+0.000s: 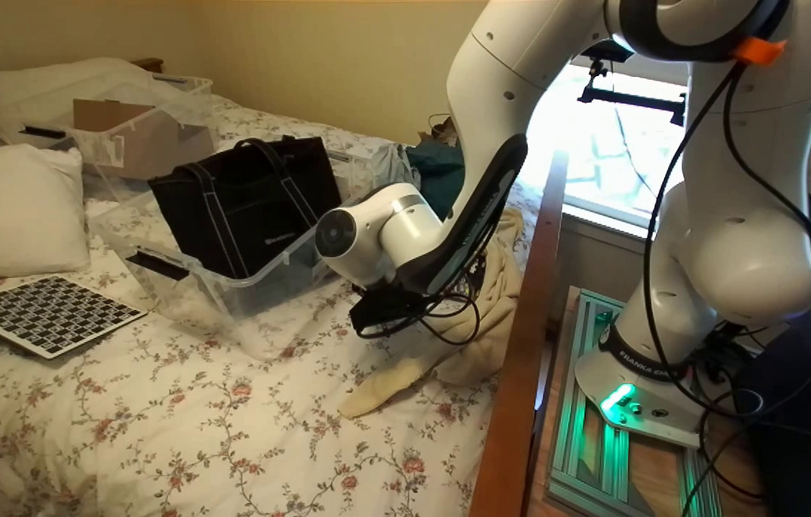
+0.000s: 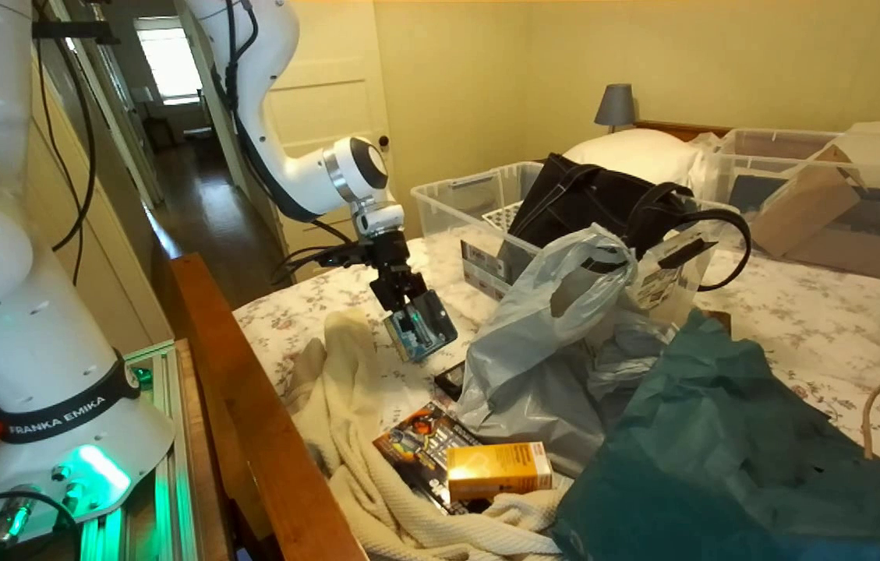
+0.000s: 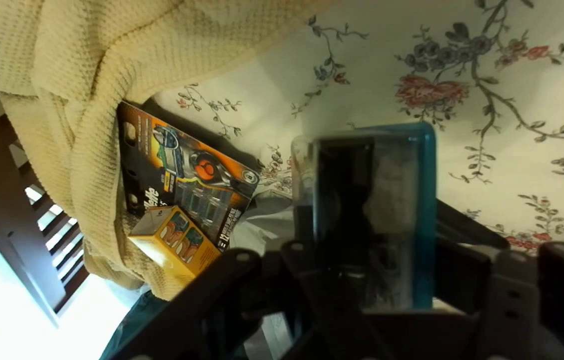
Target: Put the black box into the black bag
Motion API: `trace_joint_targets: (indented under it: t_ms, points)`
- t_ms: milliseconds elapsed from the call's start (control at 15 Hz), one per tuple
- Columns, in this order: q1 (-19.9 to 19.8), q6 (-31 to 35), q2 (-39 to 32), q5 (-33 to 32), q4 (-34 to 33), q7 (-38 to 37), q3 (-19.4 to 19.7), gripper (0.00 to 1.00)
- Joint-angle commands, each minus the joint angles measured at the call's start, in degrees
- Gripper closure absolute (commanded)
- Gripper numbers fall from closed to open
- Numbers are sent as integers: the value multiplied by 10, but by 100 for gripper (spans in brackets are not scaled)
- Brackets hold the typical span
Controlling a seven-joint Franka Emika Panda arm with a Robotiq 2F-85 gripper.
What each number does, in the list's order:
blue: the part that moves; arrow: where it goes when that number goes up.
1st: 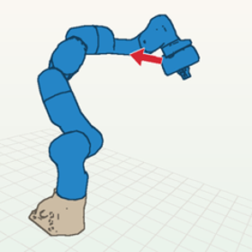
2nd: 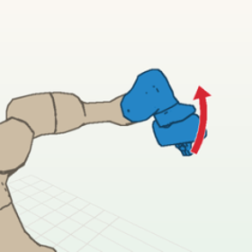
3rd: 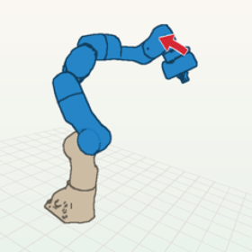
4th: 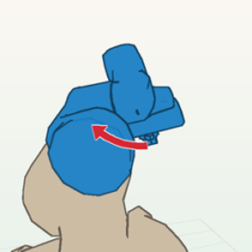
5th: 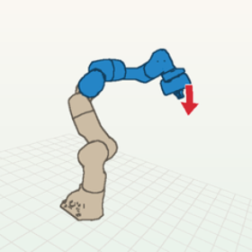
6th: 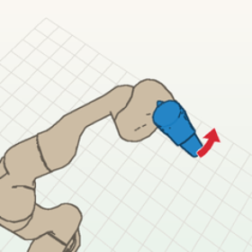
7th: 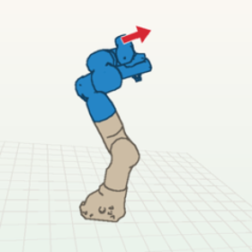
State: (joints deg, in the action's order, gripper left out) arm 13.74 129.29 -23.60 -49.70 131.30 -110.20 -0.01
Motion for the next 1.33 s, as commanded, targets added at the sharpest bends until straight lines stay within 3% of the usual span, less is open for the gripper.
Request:
trace_joint_targets:
  t_ms: [0, 267, 733, 1267]
  points:
    - [-19, 15, 11, 17, 8, 18, -12, 86]
    - [-58, 47, 56, 129, 41, 57, -16, 86]
    - [-80, 94, 134, 271, 77, 74, 8, 86]
    - [-80, 103, 261, 288, 149, -14, 3, 86]
